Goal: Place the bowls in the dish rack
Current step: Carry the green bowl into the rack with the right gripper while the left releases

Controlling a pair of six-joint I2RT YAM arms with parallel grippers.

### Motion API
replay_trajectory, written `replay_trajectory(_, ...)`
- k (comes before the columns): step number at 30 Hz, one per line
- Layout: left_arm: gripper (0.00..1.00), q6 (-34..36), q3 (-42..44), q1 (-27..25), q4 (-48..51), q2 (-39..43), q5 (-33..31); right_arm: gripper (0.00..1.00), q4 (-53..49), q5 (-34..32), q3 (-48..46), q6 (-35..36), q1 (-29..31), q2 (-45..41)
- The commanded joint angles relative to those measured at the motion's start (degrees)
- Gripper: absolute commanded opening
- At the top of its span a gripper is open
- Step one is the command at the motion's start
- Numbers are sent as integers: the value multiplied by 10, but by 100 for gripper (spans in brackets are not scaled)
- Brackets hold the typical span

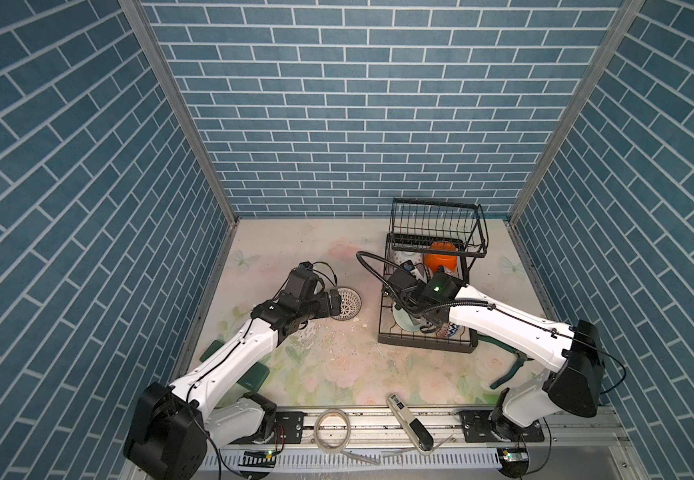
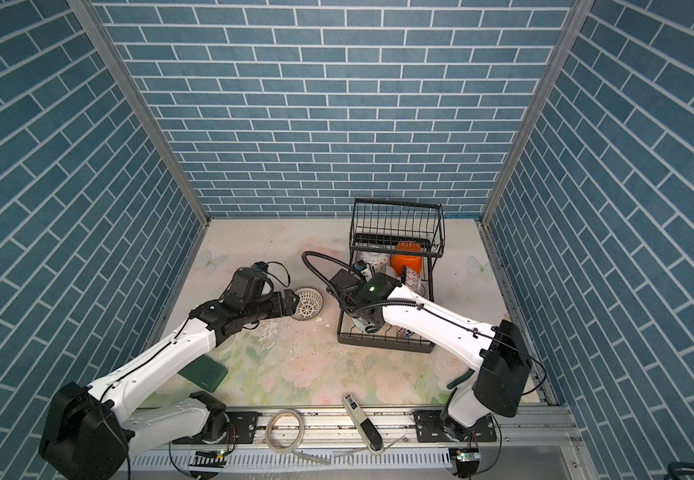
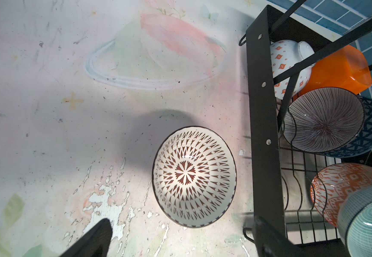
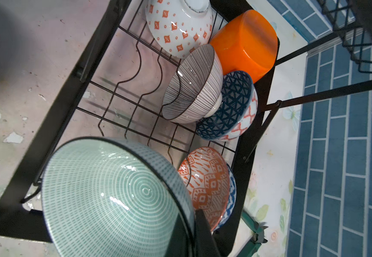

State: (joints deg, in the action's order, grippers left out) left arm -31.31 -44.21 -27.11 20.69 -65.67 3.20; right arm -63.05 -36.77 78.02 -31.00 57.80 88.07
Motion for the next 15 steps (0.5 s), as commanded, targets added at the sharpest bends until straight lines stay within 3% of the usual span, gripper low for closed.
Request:
replay_trajectory(1,100,-1,2,2,5,4,-6,0,-36,-44,-2,-34,2,-7)
replay_trajectory(15,100,6,-1,2,-6,-4,-8,0,-139,-129,56,-71,19,56)
